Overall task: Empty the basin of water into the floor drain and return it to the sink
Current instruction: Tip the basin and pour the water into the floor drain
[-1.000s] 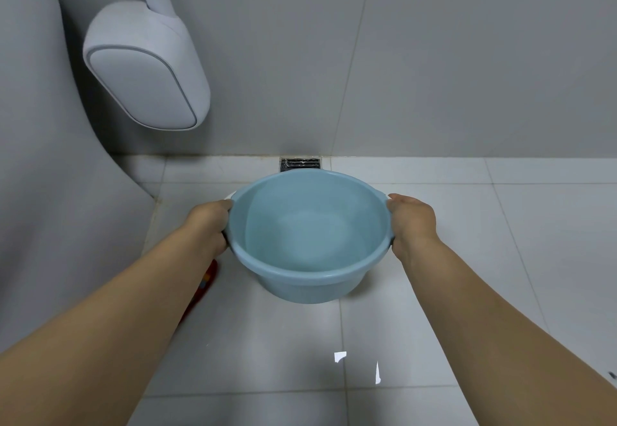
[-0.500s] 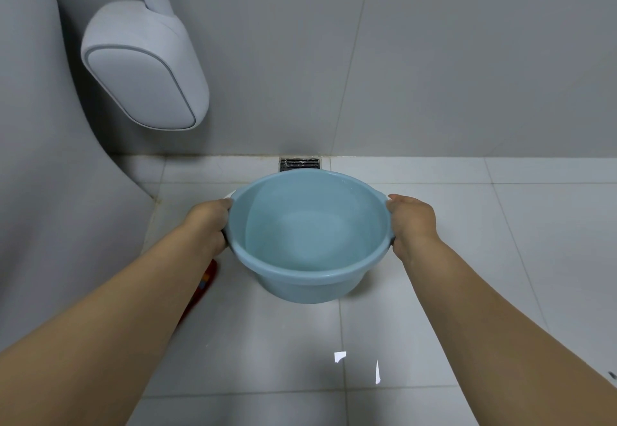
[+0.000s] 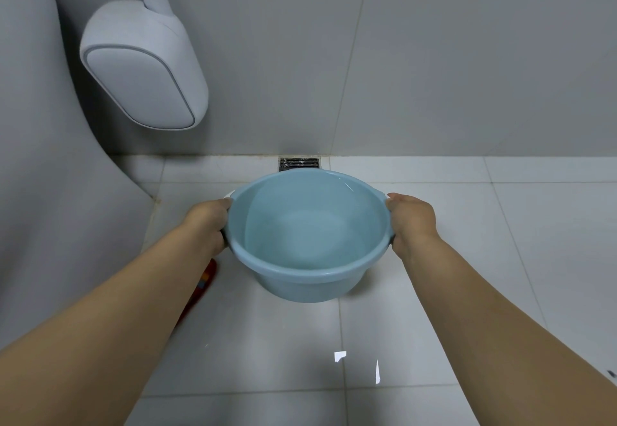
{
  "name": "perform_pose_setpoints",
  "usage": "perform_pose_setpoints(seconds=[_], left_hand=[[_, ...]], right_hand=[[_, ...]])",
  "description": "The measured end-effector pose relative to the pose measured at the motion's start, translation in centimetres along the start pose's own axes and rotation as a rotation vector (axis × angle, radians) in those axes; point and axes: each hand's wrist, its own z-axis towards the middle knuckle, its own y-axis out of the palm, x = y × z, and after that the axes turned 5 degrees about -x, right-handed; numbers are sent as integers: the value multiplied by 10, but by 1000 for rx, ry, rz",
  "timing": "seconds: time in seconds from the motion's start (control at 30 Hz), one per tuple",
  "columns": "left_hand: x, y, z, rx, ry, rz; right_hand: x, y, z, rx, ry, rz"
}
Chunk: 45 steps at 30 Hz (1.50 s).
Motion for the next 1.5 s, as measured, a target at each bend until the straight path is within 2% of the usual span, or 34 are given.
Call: perform_pose_setpoints(seconds=[1.5], left_hand=[[-3, -4, 15, 15, 7, 4]], right_hand=[[-3, 1, 2, -14, -18, -63]])
